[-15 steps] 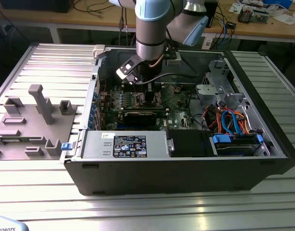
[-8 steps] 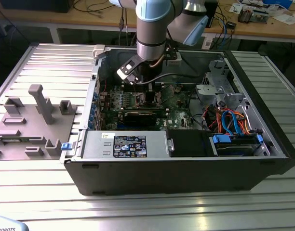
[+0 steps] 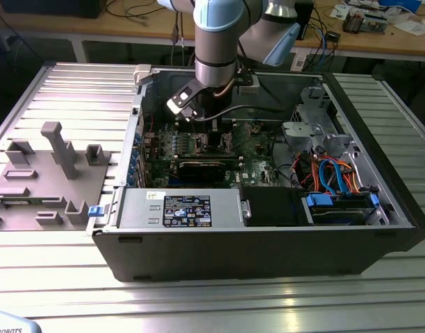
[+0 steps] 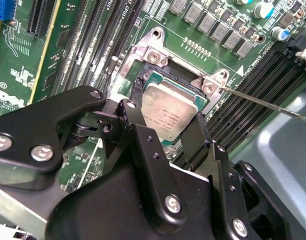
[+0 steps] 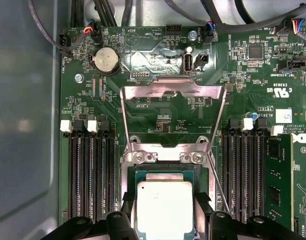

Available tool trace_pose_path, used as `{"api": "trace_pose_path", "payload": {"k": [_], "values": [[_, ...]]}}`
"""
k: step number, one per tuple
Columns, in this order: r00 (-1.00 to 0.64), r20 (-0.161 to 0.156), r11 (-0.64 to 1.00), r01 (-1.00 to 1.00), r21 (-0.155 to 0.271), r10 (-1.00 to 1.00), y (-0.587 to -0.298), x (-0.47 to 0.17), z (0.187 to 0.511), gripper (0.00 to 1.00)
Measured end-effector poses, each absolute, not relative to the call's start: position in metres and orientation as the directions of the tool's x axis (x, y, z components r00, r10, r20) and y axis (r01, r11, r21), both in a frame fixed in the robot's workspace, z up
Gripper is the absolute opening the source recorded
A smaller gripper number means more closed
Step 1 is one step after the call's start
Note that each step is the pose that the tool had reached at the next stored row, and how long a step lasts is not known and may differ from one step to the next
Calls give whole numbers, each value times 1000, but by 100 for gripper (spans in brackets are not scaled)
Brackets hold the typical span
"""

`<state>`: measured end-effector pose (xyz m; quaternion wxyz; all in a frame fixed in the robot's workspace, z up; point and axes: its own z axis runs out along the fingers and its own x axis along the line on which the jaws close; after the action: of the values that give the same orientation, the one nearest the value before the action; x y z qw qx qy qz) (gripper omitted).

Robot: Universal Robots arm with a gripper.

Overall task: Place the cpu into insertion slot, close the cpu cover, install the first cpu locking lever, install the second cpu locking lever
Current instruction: 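Place the cpu into insertion slot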

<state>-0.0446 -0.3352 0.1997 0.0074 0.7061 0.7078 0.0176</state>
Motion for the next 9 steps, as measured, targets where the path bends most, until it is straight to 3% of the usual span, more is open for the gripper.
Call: {"api": "trace_pose_path", "payload": {"k": [9], "values": [[4, 14, -4, 999, 35, 1000, -336, -45, 196, 55]]}}
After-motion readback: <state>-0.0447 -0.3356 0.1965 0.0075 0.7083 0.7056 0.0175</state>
